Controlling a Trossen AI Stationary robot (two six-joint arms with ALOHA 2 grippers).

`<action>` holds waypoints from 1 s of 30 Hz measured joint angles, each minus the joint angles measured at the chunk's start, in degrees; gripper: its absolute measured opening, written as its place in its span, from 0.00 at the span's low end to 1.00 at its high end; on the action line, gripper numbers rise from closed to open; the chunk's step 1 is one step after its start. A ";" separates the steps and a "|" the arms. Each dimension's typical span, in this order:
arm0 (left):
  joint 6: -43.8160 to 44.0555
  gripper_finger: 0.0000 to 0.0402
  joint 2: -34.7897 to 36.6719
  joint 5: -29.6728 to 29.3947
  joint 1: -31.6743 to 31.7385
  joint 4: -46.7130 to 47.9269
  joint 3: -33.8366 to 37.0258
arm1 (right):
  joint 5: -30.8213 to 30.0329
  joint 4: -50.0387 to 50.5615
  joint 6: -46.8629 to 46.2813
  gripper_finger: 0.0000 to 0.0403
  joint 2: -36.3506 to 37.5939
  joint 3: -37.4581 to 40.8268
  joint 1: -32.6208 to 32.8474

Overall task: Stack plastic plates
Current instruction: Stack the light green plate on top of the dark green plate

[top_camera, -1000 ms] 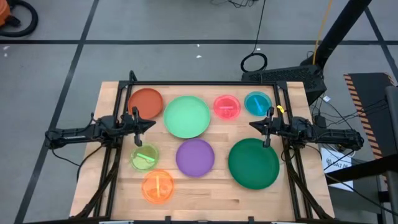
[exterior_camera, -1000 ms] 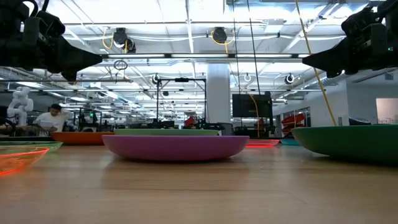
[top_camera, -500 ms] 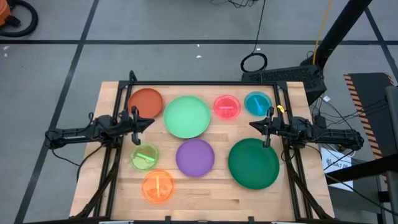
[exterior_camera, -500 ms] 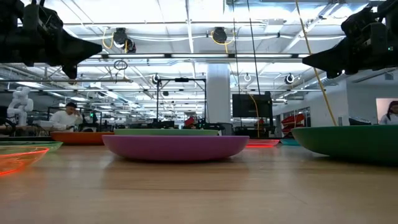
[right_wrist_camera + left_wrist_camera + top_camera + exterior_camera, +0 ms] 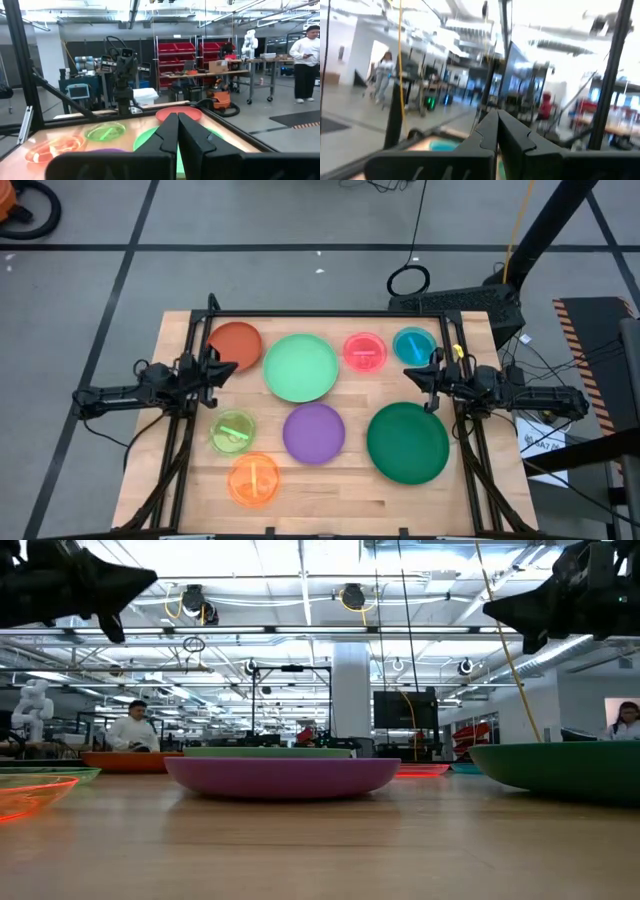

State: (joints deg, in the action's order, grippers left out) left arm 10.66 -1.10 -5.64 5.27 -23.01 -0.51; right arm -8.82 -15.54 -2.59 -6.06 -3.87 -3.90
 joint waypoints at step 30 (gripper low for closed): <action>-20.98 0.03 -7.68 -9.17 10.67 20.03 -10.71 | -12.37 3.27 -7.51 0.02 -43.74 -24.71 -4.39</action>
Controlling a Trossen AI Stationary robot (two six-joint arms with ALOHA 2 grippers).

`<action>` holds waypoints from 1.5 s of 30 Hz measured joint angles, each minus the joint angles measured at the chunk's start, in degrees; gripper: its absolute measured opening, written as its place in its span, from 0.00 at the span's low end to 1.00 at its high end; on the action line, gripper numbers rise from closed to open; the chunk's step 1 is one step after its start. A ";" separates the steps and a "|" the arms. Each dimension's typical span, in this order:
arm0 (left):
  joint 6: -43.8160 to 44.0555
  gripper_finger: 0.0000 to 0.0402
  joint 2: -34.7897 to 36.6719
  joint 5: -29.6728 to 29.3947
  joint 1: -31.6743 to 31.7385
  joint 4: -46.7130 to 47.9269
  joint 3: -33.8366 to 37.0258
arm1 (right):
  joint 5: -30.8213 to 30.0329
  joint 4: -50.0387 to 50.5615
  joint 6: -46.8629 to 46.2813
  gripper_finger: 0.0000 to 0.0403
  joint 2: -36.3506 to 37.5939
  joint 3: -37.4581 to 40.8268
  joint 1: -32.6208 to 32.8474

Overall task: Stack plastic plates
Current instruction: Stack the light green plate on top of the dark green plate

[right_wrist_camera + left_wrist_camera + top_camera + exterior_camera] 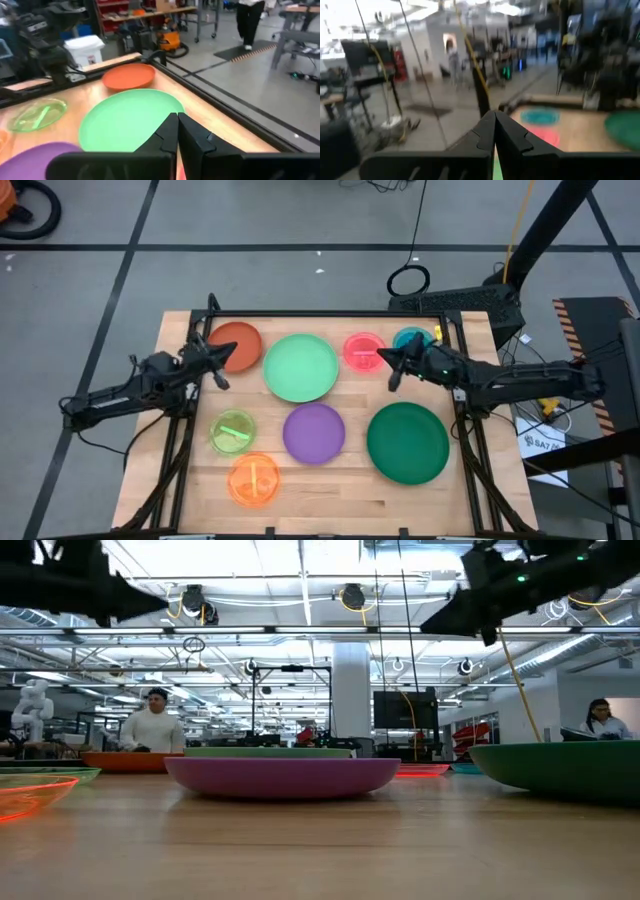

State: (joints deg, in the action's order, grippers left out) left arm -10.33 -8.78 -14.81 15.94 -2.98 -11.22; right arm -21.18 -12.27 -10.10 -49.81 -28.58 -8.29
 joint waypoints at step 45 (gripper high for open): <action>0.11 0.03 -2.86 0.09 1.34 5.04 0.04 | 12.37 23.87 -16.92 0.02 -54.81 -44.28 -12.68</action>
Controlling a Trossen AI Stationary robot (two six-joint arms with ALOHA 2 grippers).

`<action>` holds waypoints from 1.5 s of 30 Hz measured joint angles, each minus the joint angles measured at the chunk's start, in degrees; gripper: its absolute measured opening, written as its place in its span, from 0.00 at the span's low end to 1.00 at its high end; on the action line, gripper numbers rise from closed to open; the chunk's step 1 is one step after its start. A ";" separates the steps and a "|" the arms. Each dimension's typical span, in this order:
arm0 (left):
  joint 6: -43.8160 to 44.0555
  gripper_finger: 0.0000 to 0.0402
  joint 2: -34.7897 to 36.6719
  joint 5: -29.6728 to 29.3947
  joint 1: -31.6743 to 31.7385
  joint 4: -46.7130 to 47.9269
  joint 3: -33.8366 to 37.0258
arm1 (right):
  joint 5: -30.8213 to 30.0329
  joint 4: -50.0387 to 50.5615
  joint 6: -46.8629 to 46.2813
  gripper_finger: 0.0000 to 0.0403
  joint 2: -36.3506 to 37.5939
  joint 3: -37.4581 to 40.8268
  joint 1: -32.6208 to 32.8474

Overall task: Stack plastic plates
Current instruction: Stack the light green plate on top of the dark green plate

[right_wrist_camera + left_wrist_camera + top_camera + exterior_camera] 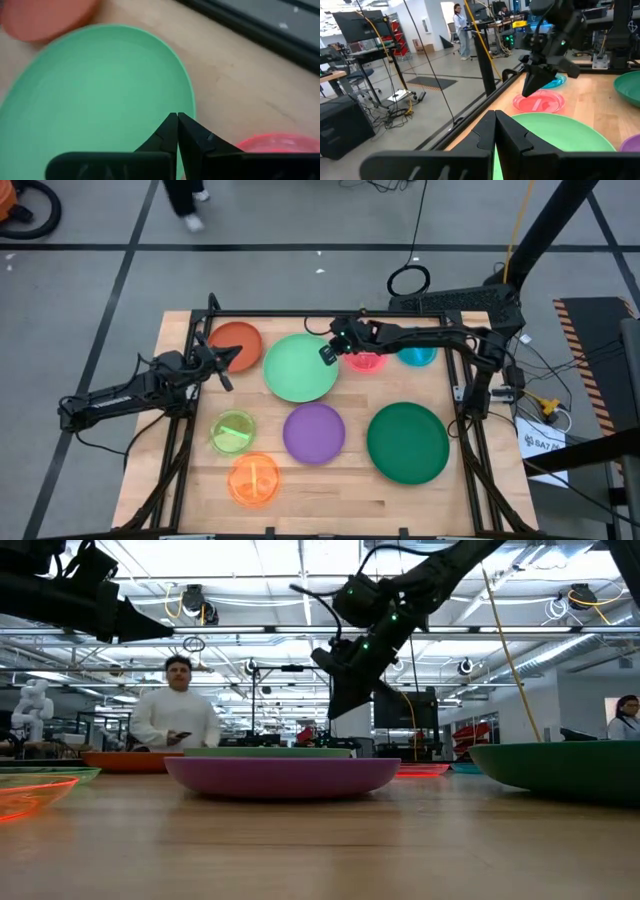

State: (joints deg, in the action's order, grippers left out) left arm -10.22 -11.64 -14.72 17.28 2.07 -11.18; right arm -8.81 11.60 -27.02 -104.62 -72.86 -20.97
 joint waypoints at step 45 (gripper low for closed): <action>-1.46 0.03 0.00 -0.39 0.01 0.87 0.02 | -2.89 -4.53 2.22 0.42 -9.71 0.11 1.08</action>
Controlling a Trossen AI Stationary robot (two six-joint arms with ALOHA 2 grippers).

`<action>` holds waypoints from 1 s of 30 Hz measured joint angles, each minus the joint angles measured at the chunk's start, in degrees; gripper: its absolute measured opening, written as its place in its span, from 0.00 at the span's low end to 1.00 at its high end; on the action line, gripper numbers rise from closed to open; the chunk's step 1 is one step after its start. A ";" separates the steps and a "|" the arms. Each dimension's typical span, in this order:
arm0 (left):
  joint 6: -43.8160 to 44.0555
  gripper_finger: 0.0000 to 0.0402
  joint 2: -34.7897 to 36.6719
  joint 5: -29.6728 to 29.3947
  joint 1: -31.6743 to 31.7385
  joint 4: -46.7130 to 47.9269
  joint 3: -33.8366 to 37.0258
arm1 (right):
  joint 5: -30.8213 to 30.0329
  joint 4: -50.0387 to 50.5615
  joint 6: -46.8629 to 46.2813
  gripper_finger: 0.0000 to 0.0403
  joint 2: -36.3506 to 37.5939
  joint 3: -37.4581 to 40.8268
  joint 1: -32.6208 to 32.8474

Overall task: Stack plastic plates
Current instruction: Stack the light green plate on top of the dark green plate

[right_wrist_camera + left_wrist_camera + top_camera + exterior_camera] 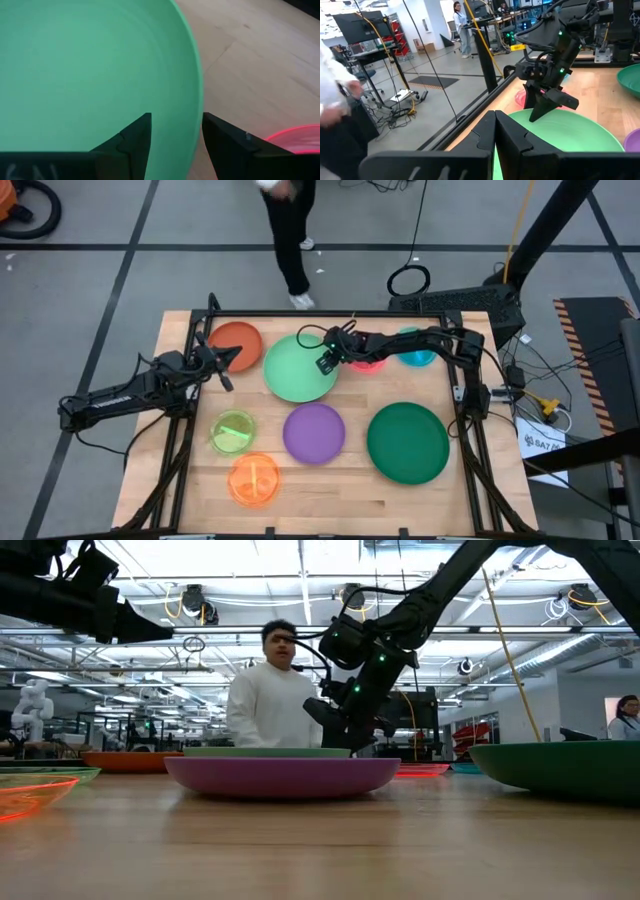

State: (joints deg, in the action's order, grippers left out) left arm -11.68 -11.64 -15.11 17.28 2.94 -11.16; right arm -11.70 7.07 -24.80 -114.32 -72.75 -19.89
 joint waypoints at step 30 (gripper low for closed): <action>0.17 0.03 0.02 0.00 0.02 0.37 0.00 | -0.17 -7.44 -6.40 0.17 -3.83 -0.04 0.56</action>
State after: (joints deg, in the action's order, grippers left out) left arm -11.51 -11.62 -15.11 17.30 3.31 -11.16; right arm -11.88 -0.37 -31.20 -118.15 -72.79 -19.33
